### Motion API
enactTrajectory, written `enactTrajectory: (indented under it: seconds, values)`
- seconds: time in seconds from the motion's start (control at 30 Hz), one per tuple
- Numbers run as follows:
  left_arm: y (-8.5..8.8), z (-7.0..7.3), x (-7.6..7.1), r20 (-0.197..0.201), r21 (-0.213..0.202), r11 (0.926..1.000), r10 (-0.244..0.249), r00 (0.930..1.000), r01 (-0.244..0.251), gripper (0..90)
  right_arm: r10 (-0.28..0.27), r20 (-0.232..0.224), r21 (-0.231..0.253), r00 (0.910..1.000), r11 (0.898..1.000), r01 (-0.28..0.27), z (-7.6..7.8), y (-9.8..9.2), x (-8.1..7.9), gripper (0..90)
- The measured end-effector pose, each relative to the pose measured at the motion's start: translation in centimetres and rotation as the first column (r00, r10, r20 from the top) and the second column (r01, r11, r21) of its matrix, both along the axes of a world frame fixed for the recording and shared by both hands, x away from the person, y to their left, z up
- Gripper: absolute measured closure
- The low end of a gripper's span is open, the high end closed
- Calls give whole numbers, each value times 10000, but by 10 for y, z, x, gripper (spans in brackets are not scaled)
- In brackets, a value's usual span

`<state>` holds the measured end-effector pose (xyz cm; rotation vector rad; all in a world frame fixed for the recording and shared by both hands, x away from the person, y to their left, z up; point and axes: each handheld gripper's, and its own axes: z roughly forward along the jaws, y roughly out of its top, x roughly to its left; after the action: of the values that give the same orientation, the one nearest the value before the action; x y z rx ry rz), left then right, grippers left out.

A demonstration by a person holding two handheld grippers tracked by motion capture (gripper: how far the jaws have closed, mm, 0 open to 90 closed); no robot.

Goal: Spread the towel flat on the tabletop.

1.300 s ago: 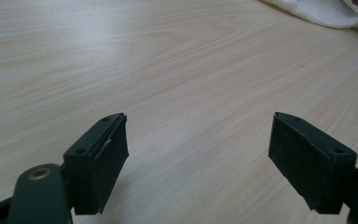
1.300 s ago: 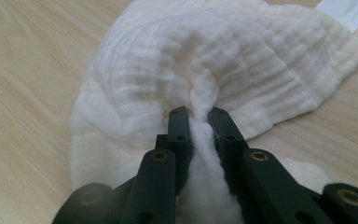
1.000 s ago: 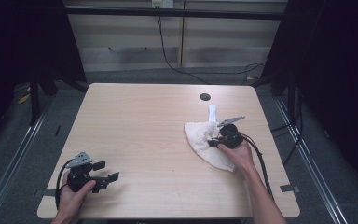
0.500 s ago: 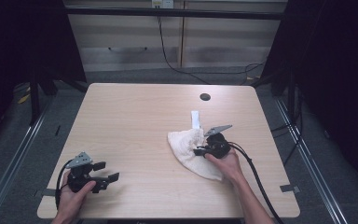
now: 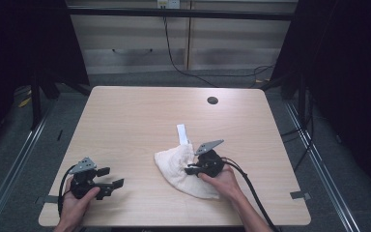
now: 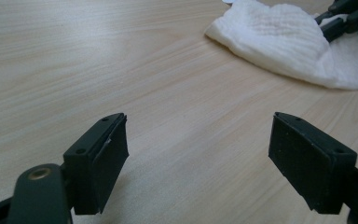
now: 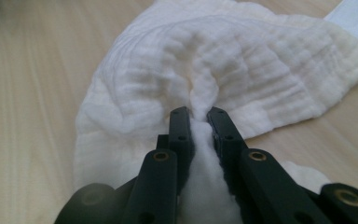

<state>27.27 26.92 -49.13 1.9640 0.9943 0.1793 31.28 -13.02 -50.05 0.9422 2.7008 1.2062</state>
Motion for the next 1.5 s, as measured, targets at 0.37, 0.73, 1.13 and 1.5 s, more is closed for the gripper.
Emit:
enactTrajectory:
  seconds: [0.37,0.73,1.13,1.5]
  values:
    - [1,0,0,16,-36,10000,19,10000,-19,193,698,189,157,9974,9974,-701,9,24,-12,592]
    - [1,0,0,-16,-37,10000,28,10000,-28,193,-1171,941,1601,9886,9819,1011,62,-44,-12,488]
    - [1,0,1,-42,29,10000,56,10000,-56,193,-2201,124,343,9754,9750,2196,16,-85,-4,656]
    - [2,0,0,-8,8,10000,52,10000,-52,193,-1964,123,-37,9804,9805,1965,1,-73,-5,614]
